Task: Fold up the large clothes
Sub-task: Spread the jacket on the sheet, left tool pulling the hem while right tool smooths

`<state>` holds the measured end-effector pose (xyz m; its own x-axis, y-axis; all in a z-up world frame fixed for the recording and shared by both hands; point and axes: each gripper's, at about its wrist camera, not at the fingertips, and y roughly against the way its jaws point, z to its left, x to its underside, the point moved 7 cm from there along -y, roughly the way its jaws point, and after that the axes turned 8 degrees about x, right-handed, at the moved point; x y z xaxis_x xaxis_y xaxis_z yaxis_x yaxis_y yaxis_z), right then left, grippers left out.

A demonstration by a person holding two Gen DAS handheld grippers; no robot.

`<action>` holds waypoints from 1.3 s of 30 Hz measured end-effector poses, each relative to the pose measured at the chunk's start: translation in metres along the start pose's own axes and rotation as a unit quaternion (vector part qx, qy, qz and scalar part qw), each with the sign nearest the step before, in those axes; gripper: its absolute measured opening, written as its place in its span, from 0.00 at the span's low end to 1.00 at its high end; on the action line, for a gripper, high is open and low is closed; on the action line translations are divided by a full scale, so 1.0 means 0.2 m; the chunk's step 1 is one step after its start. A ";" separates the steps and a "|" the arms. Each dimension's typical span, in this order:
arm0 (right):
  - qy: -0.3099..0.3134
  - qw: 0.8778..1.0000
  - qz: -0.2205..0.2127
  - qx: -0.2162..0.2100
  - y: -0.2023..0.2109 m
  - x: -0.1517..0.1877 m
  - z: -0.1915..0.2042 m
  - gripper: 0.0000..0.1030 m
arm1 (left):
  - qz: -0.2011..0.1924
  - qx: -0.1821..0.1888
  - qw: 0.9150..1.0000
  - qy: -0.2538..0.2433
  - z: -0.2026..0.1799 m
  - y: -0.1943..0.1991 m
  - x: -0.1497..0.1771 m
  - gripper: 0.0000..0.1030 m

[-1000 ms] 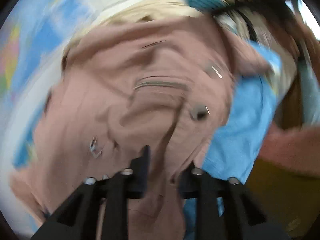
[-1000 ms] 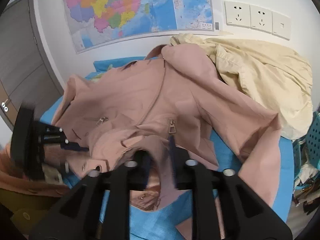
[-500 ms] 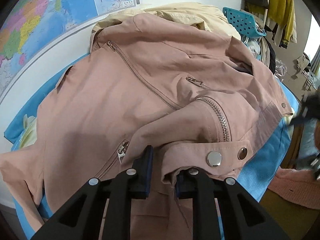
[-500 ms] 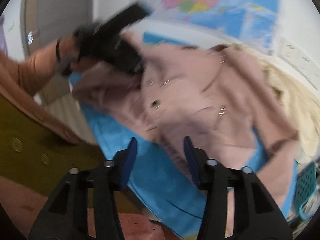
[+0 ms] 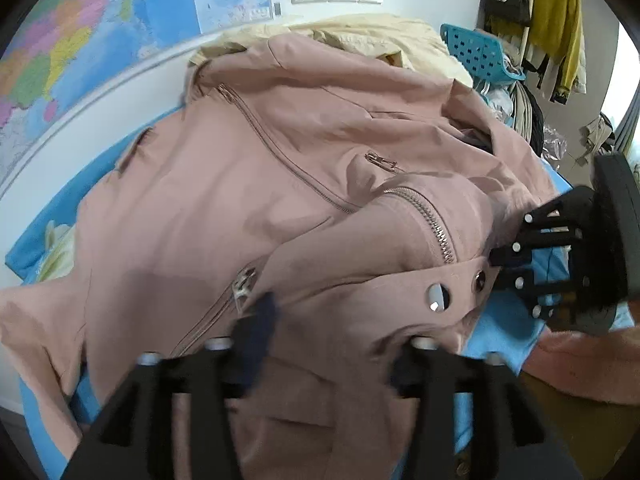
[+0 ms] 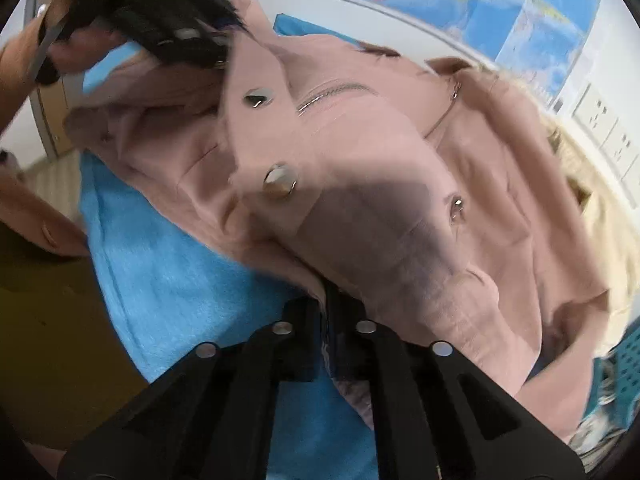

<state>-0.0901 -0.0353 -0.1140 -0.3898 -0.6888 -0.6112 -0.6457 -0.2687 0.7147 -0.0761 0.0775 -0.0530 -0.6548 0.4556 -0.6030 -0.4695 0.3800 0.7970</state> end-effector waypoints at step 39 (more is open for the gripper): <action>-0.234 0.970 0.008 0.060 -0.26 -0.41 -1.41 0.01 | -0.007 0.089 0.992 -0.088 -0.19 0.11 0.45 0.63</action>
<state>0.1600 -0.1549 -0.0052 -0.6376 -0.3039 -0.7079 -0.6982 -0.1604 0.6977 -0.1672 0.0962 -0.0889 -0.5279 0.5771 -0.6231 -0.3562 0.5156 0.7793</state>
